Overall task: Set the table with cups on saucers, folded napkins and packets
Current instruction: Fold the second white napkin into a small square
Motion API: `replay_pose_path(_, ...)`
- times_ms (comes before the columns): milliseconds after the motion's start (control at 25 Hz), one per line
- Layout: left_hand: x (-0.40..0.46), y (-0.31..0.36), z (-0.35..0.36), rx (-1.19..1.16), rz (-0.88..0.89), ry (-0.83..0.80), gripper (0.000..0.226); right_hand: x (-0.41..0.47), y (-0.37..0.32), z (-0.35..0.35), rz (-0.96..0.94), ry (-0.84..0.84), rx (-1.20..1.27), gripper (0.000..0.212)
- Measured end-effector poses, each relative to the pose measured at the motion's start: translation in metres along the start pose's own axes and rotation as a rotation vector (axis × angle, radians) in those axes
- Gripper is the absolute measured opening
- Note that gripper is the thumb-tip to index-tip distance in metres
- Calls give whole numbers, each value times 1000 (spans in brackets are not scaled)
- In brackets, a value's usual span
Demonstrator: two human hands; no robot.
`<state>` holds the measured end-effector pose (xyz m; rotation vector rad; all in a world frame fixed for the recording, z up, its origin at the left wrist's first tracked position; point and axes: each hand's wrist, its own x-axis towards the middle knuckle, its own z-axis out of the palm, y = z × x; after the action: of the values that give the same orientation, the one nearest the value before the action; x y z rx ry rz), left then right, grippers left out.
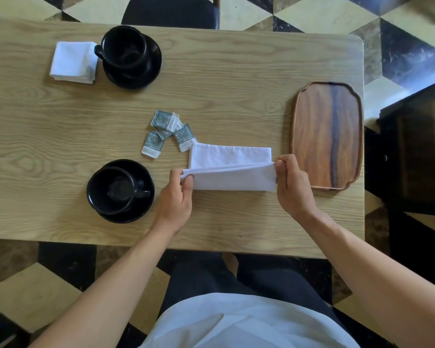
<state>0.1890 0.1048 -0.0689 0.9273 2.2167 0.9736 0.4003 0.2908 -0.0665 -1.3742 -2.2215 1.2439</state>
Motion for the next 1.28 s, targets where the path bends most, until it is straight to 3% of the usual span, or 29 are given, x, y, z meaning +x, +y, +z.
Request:
replay_pose_path(200, 41, 5, 19, 222, -109, 64, 17, 25, 6, 19, 156, 88, -49, 19)
replay_pose_path(400, 75, 9, 34, 433, -233, 29, 32, 40, 14, 32, 317, 133, -104, 30)
replay_pose_path(600, 74, 13, 41, 468, -241, 43, 30, 35, 16, 31, 275, 225, -177, 28)
replay_pose_path(1120, 69, 13, 39, 472, -222, 114, 32, 46, 7, 35, 294, 274, -145, 25)
replay_pose_path(1280, 61, 11, 38, 581, -26, 261, 43, 40, -6, 36, 126, 323, -233, 20)
